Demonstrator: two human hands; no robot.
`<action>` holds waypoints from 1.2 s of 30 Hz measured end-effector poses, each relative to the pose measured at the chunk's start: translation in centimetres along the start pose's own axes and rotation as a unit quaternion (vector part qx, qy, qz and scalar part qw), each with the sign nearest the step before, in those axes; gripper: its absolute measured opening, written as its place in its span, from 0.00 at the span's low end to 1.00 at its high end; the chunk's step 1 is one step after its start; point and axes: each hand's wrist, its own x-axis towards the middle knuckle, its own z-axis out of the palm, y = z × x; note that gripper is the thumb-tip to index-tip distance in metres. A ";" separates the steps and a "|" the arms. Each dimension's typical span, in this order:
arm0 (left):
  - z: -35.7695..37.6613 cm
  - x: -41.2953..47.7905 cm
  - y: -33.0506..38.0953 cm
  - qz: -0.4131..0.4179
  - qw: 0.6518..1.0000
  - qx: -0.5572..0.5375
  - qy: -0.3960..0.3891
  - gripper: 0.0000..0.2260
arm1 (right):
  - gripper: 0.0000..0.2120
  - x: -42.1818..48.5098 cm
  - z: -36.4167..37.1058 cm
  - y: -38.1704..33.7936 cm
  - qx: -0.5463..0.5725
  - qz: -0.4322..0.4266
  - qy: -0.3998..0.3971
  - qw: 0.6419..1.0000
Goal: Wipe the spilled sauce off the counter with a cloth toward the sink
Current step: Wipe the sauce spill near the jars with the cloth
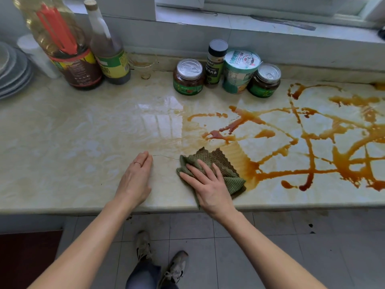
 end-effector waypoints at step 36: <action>-4.2 9.6 -2.1 -0.022 0.997 -0.007 0.074 0.23 | 0.24 13.2 0.8 -1.2 -0.076 0.114 -0.052 0.989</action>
